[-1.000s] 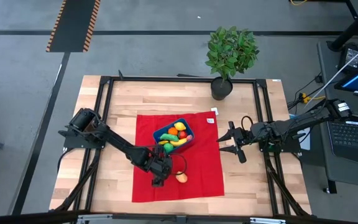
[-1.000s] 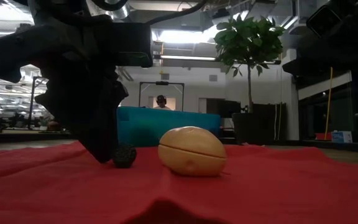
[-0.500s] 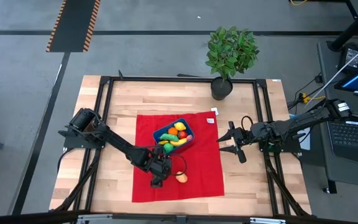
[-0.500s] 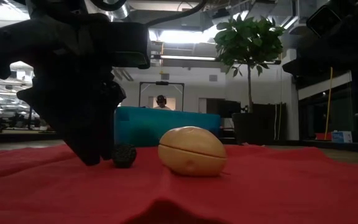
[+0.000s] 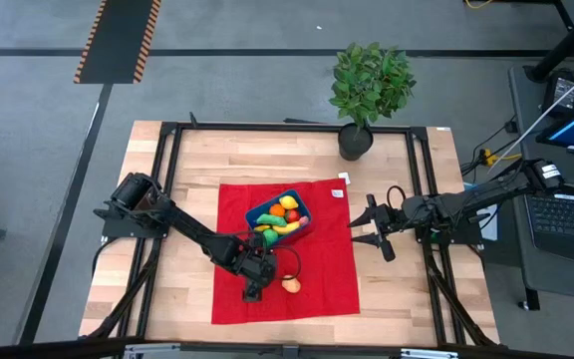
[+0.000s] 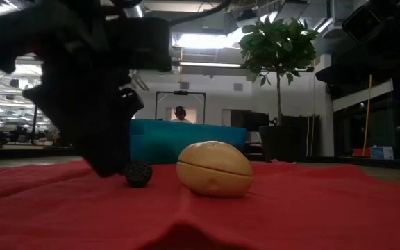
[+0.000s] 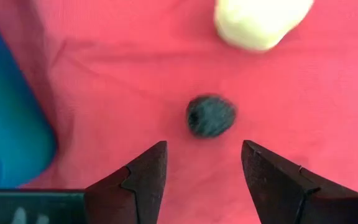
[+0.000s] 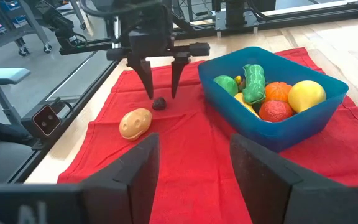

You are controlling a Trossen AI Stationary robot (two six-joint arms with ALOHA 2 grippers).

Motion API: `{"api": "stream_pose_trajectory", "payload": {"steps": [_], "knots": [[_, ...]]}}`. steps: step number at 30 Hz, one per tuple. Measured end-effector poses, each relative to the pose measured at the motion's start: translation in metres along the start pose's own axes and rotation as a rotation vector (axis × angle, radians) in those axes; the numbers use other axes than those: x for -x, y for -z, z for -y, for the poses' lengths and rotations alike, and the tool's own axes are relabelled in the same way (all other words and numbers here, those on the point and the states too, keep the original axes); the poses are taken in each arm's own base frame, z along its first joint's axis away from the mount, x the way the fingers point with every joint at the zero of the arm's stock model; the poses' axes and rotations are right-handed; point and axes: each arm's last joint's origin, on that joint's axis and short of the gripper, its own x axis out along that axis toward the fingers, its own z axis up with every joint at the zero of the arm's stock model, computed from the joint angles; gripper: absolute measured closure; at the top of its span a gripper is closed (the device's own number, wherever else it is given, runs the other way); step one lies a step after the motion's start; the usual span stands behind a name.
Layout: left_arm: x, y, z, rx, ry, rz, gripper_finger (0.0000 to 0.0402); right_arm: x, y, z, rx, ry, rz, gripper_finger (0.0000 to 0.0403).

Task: Pick and placing Produce into tupperware
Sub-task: Put the blackberry into the blue bin

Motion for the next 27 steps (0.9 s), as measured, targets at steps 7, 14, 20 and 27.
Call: {"api": "stream_pose_trajectory", "payload": {"steps": [7, 14, 20, 27], "knots": [[0.006, -0.010, 0.004, -0.051, 0.018, 0.037, 0.0204, 0.000, 0.000, 0.000, 0.000, 0.000, 0.000, 0.0207], [0.006, -0.012, 0.004, -0.052, 0.012, 0.052, 0.0210, 0.000, 0.000, 0.000, 0.000, 0.000, 0.000, 0.0207], [0.006, -0.013, 0.005, -0.050, 0.019, 0.067, 0.0217, 0.000, 0.000, 0.000, 0.000, 0.000, 0.000, 0.0207], [0.002, -0.014, 0.006, -0.042, 0.023, 0.075, 0.0215, 0.000, 0.000, 0.000, 0.000, 0.000, 0.000, 0.0207]]}}
